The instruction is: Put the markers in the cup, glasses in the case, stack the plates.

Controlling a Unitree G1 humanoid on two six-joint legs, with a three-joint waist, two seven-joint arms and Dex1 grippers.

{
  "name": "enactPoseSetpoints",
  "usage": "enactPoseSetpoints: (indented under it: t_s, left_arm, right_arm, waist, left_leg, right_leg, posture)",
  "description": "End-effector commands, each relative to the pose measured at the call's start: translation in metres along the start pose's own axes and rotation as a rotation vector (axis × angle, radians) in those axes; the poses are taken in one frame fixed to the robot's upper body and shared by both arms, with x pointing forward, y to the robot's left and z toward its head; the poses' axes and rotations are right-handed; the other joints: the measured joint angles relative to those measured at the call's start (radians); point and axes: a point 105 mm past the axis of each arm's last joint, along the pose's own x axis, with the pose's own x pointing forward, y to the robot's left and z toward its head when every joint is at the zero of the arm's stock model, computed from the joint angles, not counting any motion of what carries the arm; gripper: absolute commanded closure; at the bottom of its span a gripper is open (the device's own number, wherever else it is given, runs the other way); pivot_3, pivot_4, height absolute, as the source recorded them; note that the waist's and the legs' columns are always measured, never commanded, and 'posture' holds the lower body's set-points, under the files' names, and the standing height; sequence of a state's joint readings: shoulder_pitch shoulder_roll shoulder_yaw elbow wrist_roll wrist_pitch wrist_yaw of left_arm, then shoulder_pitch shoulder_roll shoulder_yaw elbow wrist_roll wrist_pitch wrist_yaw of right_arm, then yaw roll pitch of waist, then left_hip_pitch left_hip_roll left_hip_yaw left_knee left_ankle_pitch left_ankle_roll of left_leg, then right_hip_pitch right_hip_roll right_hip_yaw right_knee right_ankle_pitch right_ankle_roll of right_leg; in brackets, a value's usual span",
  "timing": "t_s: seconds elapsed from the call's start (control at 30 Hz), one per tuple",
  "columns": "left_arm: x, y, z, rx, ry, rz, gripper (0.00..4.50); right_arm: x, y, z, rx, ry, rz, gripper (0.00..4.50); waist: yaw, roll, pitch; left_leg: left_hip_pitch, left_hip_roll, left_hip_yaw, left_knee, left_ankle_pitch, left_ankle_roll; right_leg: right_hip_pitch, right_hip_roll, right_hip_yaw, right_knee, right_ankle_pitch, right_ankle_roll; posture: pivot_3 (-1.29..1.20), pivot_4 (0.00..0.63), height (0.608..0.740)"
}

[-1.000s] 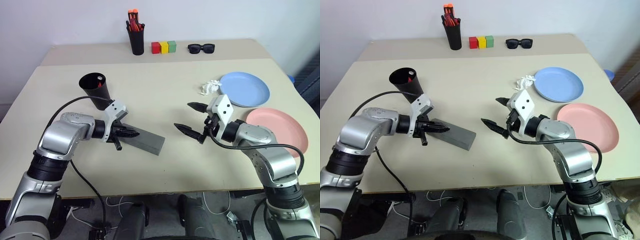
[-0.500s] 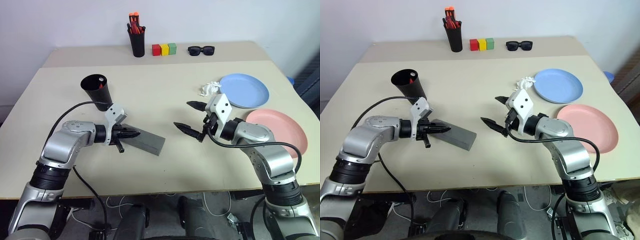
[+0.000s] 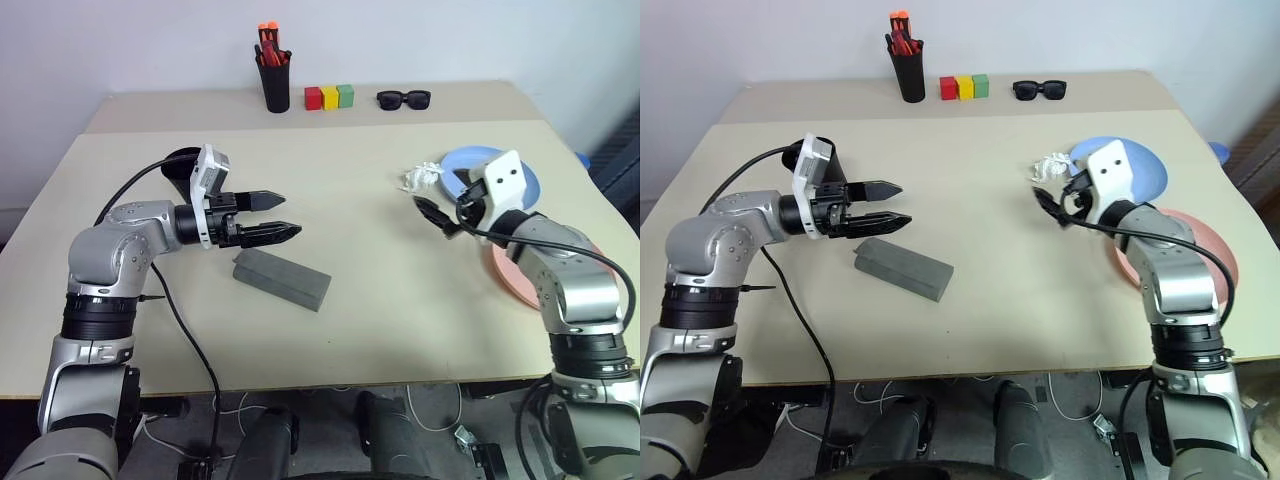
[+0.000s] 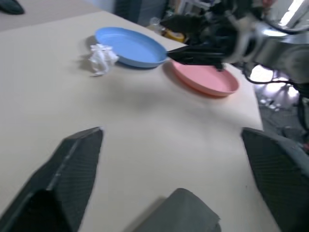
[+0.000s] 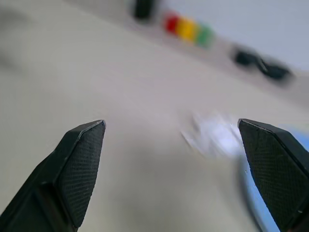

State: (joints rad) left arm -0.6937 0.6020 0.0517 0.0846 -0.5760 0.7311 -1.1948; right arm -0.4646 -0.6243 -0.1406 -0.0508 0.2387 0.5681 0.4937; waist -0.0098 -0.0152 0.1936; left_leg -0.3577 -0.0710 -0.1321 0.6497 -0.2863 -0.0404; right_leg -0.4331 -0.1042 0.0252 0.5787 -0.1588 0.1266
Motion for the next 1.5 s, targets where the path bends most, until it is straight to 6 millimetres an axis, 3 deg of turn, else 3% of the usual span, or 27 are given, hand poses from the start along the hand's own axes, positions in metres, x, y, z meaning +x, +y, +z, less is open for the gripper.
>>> enactPoseSetpoints:
  t_s: [0.03, 0.23, 0.57, 0.67, 0.9, 1.07, 1.23, 1.5]
  left_arm:
    - [0.002, -0.004, 0.022, 0.129, -0.043, -0.067, 0.08]
    - [0.001, -0.004, 0.015, 0.149, -0.027, -0.142, 0.08]
    - [0.014, -0.009, 0.015, 0.234, -0.038, -0.198, 0.08]
    - [0.015, -0.011, 0.016, 0.242, -0.037, -0.199, 0.00]
    - [0.018, -0.014, 0.019, 0.243, -0.049, -0.189, 0.00]
    - [0.019, -0.014, 0.021, 0.251, -0.064, -0.165, 0.00]
    - [0.017, -0.012, 0.022, 0.256, -0.073, -0.134, 0.00]
    - [0.009, -0.004, 0.023, 0.297, -0.104, -0.035, 0.00]
  right_arm:
    - [-0.026, -0.033, -0.008, -0.008, 0.085, -0.147, 0.00]
    - [-0.066, -0.031, -0.037, 0.031, 0.268, -0.194, 0.00]
    - [-0.090, -0.017, -0.089, 0.033, 0.473, -0.199, 0.00]
    - [-0.092, -0.021, -0.096, 0.040, 0.502, -0.223, 0.90]
    - [-0.096, -0.039, -0.087, 0.025, 0.500, -0.263, 4.46]
    - [-0.094, -0.065, -0.064, -0.049, 0.461, -0.338, 4.46]
    - [-0.074, -0.085, -0.038, -0.157, 0.385, -0.397, 4.46]
    - [0.003, -0.087, 0.006, -0.209, 0.176, -0.335, 4.46]
  waist:
    - [0.003, 0.000, 0.000]
    - [-0.008, 0.000, 0.000]
    - [-0.001, 0.000, 0.000]
    - [-0.003, 0.000, 0.000]
    - [-0.001, 0.000, 0.000]
    - [-0.002, 0.000, 0.000]
    - [-0.007, 0.001, 0.000]
    - [-0.012, 0.001, 0.000]
  left_leg:
    - [0.000, 0.000, 0.000, 0.000, 0.000, 0.000]
    - [0.001, 0.000, 0.001, -0.001, -0.001, 0.001]
    - [0.000, 0.000, 0.001, 0.002, -0.001, 0.001]
    - [0.000, 0.000, 0.001, 0.001, -0.001, 0.001]
    - [0.000, 0.000, 0.001, 0.002, -0.001, 0.001]
    - [0.001, 0.000, 0.001, 0.002, -0.001, 0.001]
    - [0.001, 0.000, 0.002, 0.001, -0.001, 0.001]
    - [0.001, 0.000, 0.002, 0.000, 0.000, 0.001]
  right_leg:
    - [0.000, 0.000, 0.000, 0.000, 0.000, 0.000]
    - [0.000, 0.000, 0.000, -0.001, 0.000, 0.000]
    - [0.001, -0.001, 0.001, -0.001, 0.000, 0.001]
    - [0.001, -0.001, 0.001, -0.001, 0.000, 0.001]
    - [0.001, -0.001, 0.001, -0.001, 0.000, 0.001]
    - [0.002, -0.001, 0.000, -0.001, -0.001, 0.001]
    - [0.002, -0.001, 0.001, -0.001, -0.001, 0.001]
    - [0.001, 0.000, 0.001, -0.002, 0.000, 0.001]
  posture:
    - [0.00, 0.150, 0.740]
    - [0.00, 0.150, 0.740]
    - [0.00, 0.150, 0.740]
    - [0.00, 0.150, 0.740]
    - [0.00, 0.150, 0.740]
    - [0.00, 0.150, 0.740]
    - [0.00, 0.150, 0.740]
    - [0.00, 0.150, 0.740]
